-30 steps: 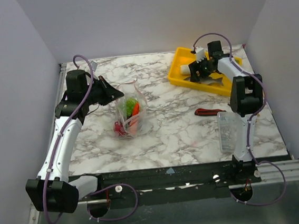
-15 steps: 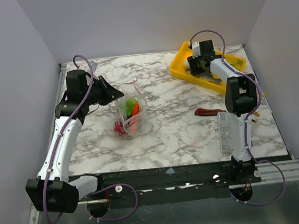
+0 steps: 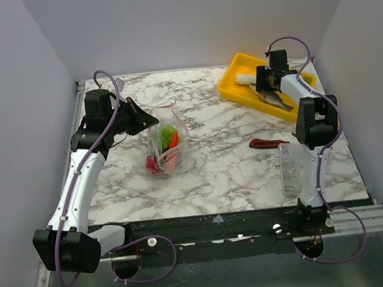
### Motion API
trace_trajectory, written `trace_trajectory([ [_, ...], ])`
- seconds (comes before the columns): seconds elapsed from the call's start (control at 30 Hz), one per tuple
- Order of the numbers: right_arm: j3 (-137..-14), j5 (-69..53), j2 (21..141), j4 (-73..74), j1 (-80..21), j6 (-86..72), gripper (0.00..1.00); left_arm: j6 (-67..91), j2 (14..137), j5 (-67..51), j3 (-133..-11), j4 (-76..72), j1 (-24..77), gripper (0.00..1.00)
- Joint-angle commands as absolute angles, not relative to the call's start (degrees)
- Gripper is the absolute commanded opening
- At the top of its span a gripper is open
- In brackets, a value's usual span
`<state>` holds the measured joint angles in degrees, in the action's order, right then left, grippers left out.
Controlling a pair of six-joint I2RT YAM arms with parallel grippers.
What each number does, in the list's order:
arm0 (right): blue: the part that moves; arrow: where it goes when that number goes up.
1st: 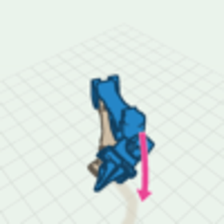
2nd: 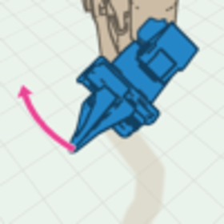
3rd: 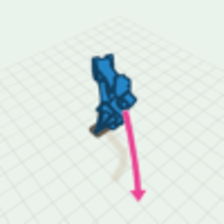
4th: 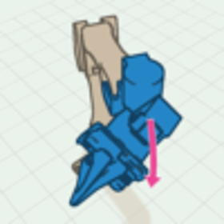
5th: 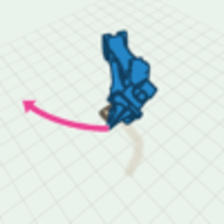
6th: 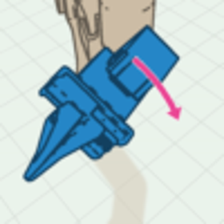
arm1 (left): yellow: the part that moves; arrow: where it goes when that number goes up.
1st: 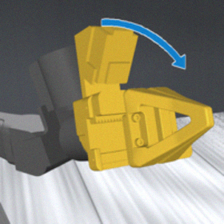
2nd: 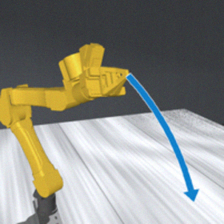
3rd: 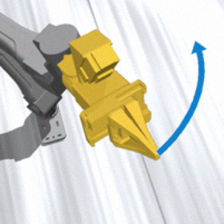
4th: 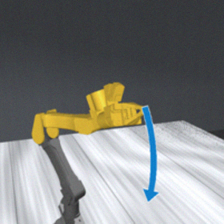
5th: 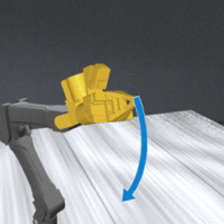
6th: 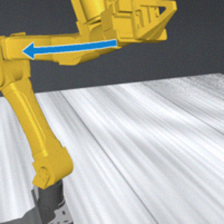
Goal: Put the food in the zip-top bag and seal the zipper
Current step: Pick up the fake fish from the bin.
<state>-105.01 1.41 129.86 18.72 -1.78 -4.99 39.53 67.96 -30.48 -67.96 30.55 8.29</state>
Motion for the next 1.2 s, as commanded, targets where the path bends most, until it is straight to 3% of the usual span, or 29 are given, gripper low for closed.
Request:
trace_trajectory([
  [0.0,-102.0,-1.5,125.3,20.9,-1.8,1.9,0.64,39.6,68.1,-30.8,-67.3,30.2,8.0,0.0],
  [0.2,-99.1,-0.2,124.2,20.0,-2.8,11.0,0.72,40.0,69.0,-31.8,-67.8,29.9,7.9,0.0],
  [0.53,-99.4,3.6,129.6,16.0,-3.2,16.4,0.71,39.5,68.9,-31.2,-68.4,31.1,7.9,0.0],
  [0.73,-99.5,7.0,129.9,12.7,-3.3,15.8,0.44,39.1,68.6,-30.6,-68.5,32.0,7.9,0.0],
  [0.97,-95.0,6.9,120.5,6.6,-3.8,14.7,0.23,39.6,68.3,-30.8,-68.0,32.0,8.0,0.0],
  [1.1,-94.4,6.6,114.5,5.7,-3.8,12.3,0.03,40.1,67.8,-31.3,-67.5,31.8,8.0,0.0],
  [1.17,-93.5,5.8,110.6,5.1,-3.7,9.6,0.0,40.3,67.7,-31.7,-67.2,31.7,8.0,0.0],
])
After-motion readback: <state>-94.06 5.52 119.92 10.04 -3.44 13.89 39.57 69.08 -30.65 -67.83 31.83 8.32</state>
